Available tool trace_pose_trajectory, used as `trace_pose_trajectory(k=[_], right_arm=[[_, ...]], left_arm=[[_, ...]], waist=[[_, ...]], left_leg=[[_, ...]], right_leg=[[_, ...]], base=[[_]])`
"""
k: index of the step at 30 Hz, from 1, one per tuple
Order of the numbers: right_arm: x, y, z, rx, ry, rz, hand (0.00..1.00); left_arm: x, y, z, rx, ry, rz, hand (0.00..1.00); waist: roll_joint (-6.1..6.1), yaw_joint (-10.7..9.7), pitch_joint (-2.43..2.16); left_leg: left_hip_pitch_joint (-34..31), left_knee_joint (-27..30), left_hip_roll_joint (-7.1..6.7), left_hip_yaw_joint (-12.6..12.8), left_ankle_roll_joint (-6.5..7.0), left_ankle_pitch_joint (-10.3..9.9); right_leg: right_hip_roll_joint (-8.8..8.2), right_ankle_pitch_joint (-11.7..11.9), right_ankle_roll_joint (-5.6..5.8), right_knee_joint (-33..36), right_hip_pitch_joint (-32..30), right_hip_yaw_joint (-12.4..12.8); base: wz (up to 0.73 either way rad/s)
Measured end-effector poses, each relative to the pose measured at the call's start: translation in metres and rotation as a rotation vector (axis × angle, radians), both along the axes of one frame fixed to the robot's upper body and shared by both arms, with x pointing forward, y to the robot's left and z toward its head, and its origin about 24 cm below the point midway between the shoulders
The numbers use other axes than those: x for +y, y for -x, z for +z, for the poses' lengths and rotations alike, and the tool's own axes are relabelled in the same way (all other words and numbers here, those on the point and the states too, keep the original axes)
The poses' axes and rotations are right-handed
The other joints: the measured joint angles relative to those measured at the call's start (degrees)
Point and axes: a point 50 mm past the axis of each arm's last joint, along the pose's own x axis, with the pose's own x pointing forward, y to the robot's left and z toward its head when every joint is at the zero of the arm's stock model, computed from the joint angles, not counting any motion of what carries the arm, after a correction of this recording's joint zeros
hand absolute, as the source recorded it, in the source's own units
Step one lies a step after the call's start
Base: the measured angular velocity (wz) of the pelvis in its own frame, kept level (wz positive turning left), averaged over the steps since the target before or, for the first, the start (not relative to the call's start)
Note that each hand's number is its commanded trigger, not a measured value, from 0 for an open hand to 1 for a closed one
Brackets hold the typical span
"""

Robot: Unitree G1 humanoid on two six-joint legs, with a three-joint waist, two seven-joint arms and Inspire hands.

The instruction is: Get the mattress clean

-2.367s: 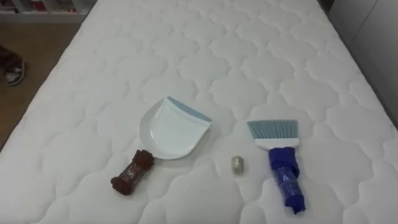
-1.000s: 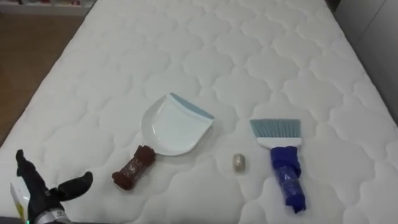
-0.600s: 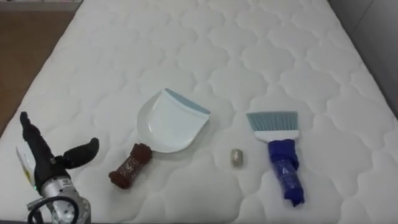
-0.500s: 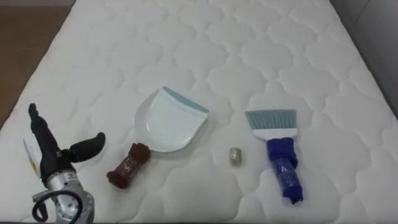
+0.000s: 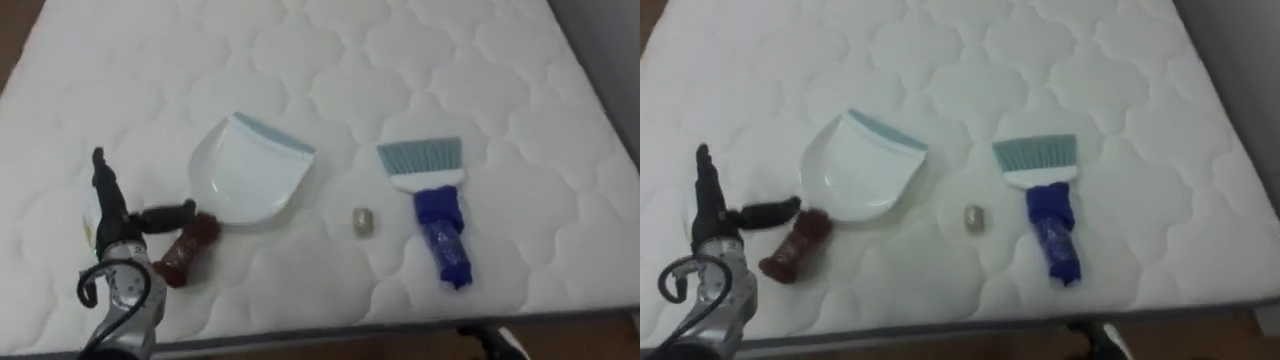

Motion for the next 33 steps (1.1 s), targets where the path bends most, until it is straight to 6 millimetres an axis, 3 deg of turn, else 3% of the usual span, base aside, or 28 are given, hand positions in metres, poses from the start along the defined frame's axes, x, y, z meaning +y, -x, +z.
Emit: trace_pose_trajectory(k=[3, 5, 12, 22, 33], right_arm=[[0.000, 0.012, -0.005, 0.050, 0.005, -0.005, 0.00], [0.001, 0.010, -0.005, 0.047, 0.002, -0.002, 0.00], [0.003, -0.001, -0.003, 0.049, 0.009, 0.017, 0.00], [0.004, -0.015, 0.002, 0.025, 0.012, 0.017, 0.00], [0.004, -0.015, 0.002, 0.012, 0.005, -0.027, 0.00]], left_arm=[[-0.005, -0.007, 0.000, 0.012, -0.002, -0.024, 0.00], [-0.004, -0.008, 0.000, 0.023, -0.008, -0.021, 0.00], [-0.003, 0.003, -0.018, 0.124, 0.001, -0.020, 0.00], [-0.008, 0.004, -0.022, 0.151, 0.035, -0.009, 0.00], [-0.011, 0.004, -0.024, 0.160, 0.029, -0.028, 0.00]], waist=[[-0.07, -1.56, 0.04], [-0.48, -0.98, 0.00], [-0.94, -0.59, 0.23], [-1.30, -0.73, 0.51], [-1.16, -0.66, 0.61]], left_leg=[[-1.47, 0.30, 0.82, 6.15, 0.05, 0.35], [-2.04, 0.45, 0.55, 6.99, 0.45, 0.59], [-5.94, 3.42, 0.65, 8.71, 0.84, 0.79], [-12.60, 8.14, 0.94, 9.51, 1.12, 0.68], [-13.85, 8.40, 1.09, 10.32, 1.36, 0.51]], right_leg=[[0.16, -0.08, 0.23, 0.31, -0.50, 1.59], [-0.09, -0.04, 0.49, 0.70, -1.54, 1.47], [-0.56, 0.26, 0.66, 0.99, -3.46, 0.34], [-1.72, -0.07, -0.33, 4.69, -9.24, 0.31], [-2.11, 0.35, -0.69, 5.71, -10.75, 0.05]], base=[[0.45], [0.07], [0.10], [0.06], [-0.02]])
